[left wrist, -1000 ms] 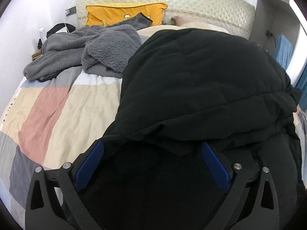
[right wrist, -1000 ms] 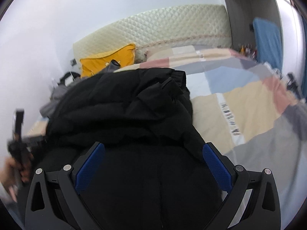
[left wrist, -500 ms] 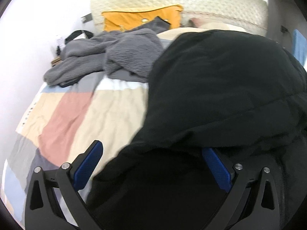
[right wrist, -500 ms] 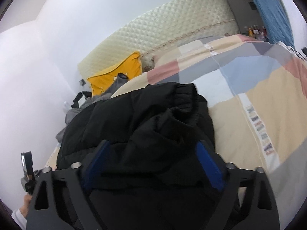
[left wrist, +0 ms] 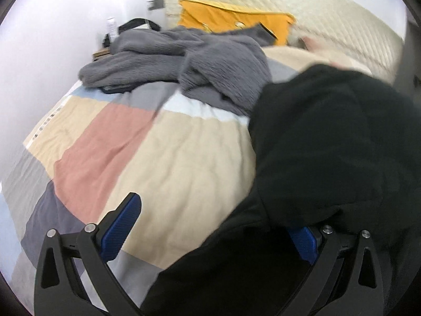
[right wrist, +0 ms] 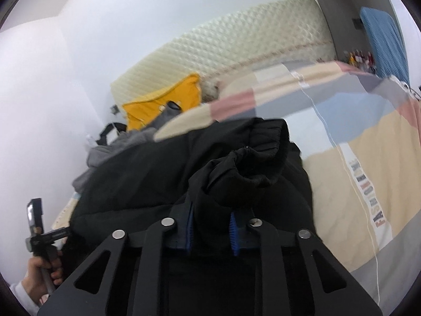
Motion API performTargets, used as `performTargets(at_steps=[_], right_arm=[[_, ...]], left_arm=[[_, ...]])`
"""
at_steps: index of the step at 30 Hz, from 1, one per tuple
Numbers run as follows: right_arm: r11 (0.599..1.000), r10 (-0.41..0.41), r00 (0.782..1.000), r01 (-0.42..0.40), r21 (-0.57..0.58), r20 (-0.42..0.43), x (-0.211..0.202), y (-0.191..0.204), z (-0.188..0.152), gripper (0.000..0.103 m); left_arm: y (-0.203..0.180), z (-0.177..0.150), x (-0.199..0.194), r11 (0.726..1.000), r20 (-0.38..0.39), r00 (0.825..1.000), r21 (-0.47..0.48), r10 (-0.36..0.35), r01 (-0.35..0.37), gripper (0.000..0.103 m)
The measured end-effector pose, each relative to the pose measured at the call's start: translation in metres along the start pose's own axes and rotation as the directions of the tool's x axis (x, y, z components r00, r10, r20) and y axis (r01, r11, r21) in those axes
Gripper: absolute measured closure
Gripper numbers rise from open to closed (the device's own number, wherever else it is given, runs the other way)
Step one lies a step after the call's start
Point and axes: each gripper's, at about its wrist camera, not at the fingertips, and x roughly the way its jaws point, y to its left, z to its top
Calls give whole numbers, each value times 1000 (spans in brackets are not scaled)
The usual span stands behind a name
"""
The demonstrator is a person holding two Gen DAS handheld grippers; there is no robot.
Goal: Fold large clothes
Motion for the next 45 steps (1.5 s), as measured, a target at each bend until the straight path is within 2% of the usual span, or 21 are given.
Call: performTargets(at_steps=[6,11,15,22,27,33,36,42,45], right_arm=[[993,-87,996,87,-80,-8,-11,23,-1,86],[989,-141,989,139,-55,-36,0,6,-12,86],[976,-192,980,185,-113,-56,14,0,-21,85],[966,-228,967,211,-147,-112,39,-11,-36,82],[964,-243,962,224,-146,-126,41,-11,-40,82],[966,-243,957,226,-122,-156,25,-2,-36,73],[970,-229,960,211,-125,-162,6,6,-36,63],[970,-207,973,191,-152,-102,-46,36,-34,40],[970,-202,978,192,-150,-53,-76,56,-26,40]], left_arm=[[21,3,-2,990,8,998,-127,-61,62,0],[13,2,-7,995,16,999,-89,-52,53,0],[7,1,-9,997,29,998,-65,-46,48,0],[6,0,-1,997,15,998,-50,-57,58,0],[3,0,-1,998,14,998,-36,-60,60,0],[4,-1,-7,994,-5,996,-47,-94,93,1],[2,-3,-18,992,-9,992,-16,-125,124,1],[7,-13,-75,981,62,979,5,-193,193,1],[4,-17,-107,972,92,967,14,-236,236,1]])
